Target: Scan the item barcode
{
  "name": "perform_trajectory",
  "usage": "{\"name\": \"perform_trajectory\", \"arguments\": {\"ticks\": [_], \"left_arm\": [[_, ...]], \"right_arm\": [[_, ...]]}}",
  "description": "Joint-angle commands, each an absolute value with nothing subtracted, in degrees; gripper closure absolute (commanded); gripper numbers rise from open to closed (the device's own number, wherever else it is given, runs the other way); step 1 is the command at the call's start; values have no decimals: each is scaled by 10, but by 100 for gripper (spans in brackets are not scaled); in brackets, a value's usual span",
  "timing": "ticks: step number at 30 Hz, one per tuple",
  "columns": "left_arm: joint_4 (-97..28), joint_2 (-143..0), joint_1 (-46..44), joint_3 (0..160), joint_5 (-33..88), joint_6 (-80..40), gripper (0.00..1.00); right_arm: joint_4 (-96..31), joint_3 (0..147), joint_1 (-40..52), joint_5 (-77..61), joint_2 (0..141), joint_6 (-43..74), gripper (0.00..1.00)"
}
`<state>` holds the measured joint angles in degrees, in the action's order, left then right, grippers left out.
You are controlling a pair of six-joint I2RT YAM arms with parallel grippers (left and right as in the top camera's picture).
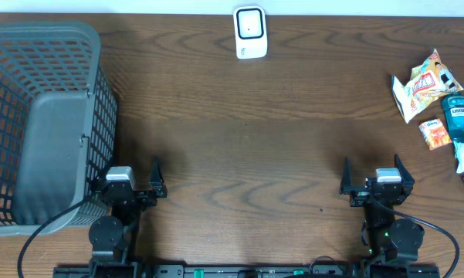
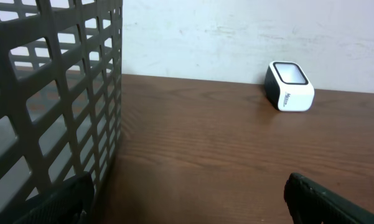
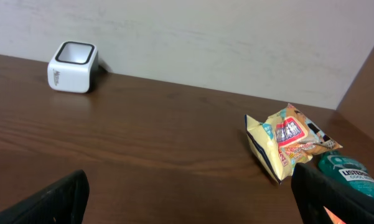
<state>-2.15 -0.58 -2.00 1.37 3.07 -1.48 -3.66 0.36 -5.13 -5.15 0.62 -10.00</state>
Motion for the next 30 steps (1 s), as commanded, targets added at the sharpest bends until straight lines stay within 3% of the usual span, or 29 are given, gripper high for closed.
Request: {"name": "perform_trajectory", "arguments": {"ticks": [1, 30], "left_arm": [[-38, -1, -22, 2, 30, -11, 2], [-38, -1, -22, 2, 30, -11, 2]], "right_arm": [[-39, 3, -49, -47, 3, -108, 1], [-36, 3, -49, -46, 3, -58, 1]]}}
